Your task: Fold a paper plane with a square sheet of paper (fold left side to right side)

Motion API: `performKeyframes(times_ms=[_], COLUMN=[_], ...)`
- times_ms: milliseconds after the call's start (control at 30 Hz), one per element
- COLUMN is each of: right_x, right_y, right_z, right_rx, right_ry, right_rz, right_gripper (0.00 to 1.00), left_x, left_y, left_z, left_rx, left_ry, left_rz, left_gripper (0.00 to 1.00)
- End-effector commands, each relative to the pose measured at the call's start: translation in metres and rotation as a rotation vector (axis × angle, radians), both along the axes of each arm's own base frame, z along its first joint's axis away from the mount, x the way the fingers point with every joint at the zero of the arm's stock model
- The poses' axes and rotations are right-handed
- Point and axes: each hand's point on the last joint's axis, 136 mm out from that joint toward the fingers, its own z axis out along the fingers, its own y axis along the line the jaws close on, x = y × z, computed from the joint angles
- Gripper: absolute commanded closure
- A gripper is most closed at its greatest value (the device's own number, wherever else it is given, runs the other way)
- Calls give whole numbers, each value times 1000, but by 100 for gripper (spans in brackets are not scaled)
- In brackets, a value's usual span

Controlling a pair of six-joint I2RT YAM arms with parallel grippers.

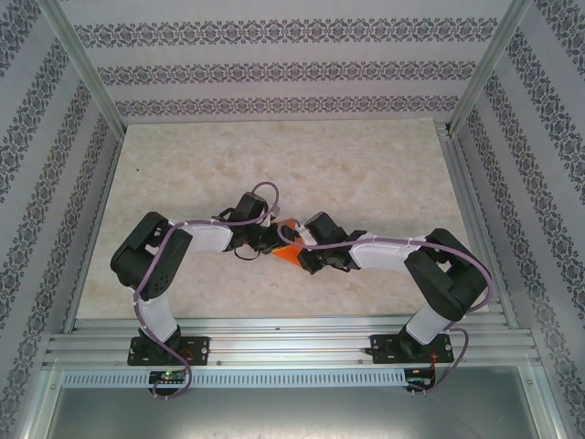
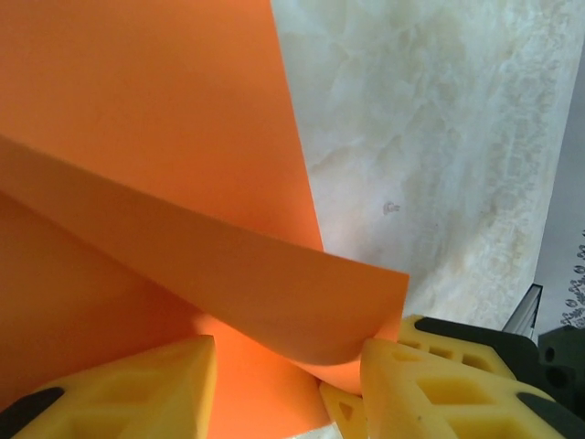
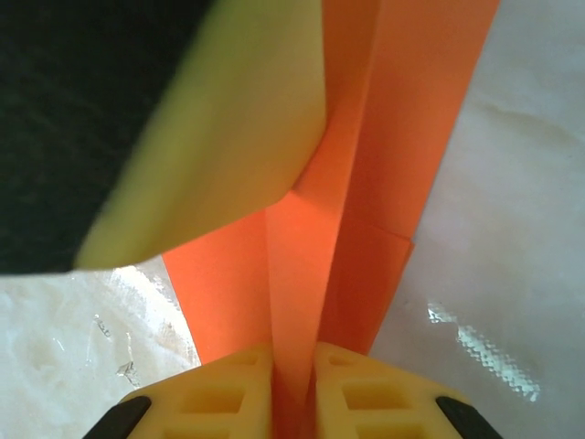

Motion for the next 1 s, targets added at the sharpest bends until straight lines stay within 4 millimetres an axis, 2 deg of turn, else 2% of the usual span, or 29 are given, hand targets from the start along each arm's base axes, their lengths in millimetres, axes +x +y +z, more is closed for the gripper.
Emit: performKeyframes(times_ms=[0,133,433,567,733,967], right_x=[7,8,15,17,11,4], right_y=[7,8,0,-4,4,8], right_z=[3,9,45,59,59,43], right_rx=[46,94,203,273,375,434], right_ry=[13,30,20,33,120,215], right_rz=[-13,-26,-66,-83,-84,-110], right_gripper=[83,81,70,69,80,83], left_x=[8,7,1,-1,-2,-4], left_y=[-9,-5,-1,2,6,10], left_z=[5,-5,-27,-31,-37,-41], left_rx=[-13,25,69,94,124,162], left_ry=[-26,-7,35,41,49,54], left_rz=[7,10,-1,-6,-6,-8], left_gripper=[54,54,54,54,55,55])
